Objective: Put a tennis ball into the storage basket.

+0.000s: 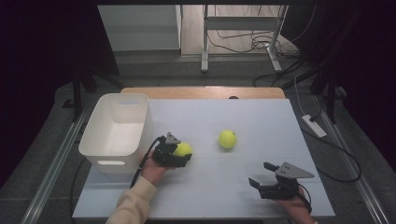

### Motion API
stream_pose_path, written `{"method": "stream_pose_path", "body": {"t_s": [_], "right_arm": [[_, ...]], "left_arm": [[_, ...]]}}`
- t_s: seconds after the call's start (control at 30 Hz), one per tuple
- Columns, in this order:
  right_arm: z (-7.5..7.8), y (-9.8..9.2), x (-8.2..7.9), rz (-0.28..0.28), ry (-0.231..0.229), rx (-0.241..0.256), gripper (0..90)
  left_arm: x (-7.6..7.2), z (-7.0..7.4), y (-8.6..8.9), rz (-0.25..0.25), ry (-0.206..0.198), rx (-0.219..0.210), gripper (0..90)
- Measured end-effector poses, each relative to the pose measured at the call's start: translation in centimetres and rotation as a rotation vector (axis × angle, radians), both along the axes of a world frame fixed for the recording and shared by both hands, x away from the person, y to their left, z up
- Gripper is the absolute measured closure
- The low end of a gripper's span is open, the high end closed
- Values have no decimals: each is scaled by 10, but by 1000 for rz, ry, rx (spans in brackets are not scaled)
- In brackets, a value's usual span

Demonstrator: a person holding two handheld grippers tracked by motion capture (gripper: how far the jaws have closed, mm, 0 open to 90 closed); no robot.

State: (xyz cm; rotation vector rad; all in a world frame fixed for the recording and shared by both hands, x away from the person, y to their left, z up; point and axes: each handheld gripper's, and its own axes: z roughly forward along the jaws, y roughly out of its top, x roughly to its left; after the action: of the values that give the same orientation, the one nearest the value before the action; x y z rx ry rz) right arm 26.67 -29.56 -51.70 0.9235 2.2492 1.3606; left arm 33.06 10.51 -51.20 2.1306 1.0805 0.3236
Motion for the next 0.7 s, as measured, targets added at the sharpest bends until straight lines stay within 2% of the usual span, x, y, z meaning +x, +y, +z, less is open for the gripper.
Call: {"method": "stream_pose_path", "body": {"t_s": [0.2, 0.4, 0.7], "right_arm": [[0, 0, 0, 0, -3, 0, 119], [0, 0, 0, 1, -4, 0, 119], [1, 0, 0, 1, -5, 0, 119]], "left_arm": [[-5, 7, 4, -5, -22, -34, 271], [-8, 12, 6, 0, -42, -42, 271], [-14, 19, 8, 2, -79, -78, 271]]}}
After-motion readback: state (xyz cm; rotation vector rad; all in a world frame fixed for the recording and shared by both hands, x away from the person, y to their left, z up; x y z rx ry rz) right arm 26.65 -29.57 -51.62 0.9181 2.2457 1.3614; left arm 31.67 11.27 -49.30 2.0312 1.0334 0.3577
